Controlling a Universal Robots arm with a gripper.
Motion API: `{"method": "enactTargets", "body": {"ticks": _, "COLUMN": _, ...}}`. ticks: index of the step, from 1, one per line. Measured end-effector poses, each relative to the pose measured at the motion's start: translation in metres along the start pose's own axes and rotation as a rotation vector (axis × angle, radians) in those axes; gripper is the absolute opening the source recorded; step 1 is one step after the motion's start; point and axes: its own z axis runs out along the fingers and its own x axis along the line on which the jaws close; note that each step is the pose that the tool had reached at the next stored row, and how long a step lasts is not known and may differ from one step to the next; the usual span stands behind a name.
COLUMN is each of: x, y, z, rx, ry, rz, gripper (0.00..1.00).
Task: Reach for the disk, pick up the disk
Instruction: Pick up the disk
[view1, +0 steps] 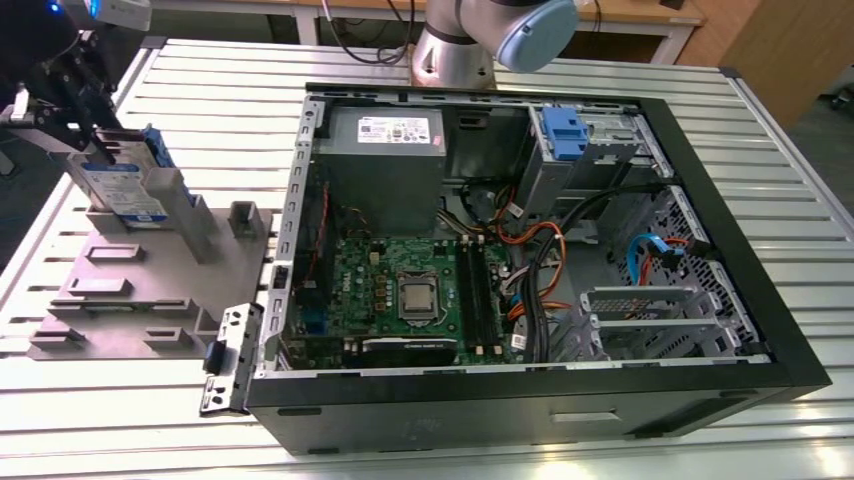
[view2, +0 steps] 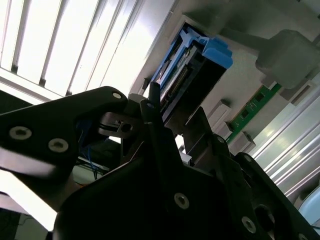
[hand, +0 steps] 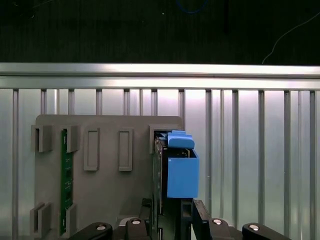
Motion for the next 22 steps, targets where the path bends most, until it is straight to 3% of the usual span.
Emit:
{"method": "enactTargets", "body": {"ticks": 13, "x": 0.0000, "y": 0.0000, "z": -0.0010, "rx": 0.0000, "ry": 0.0000, "rz": 0.000, "gripper": 0.45}}
{"method": "enactTargets", "body": {"ticks": 17, "x": 0.0000, "y": 0.0000, "z": -0.0011, "rx": 0.0001, "ry": 0.0000, "rz": 0.000, "gripper": 0.35}}
{"method": "enactTargets", "body": {"ticks": 22, "x": -0.0001, "y": 0.0000, "z": -0.0014, "rx": 0.0000, "ry": 0.0001, "rz": 0.000, "gripper": 0.35}}
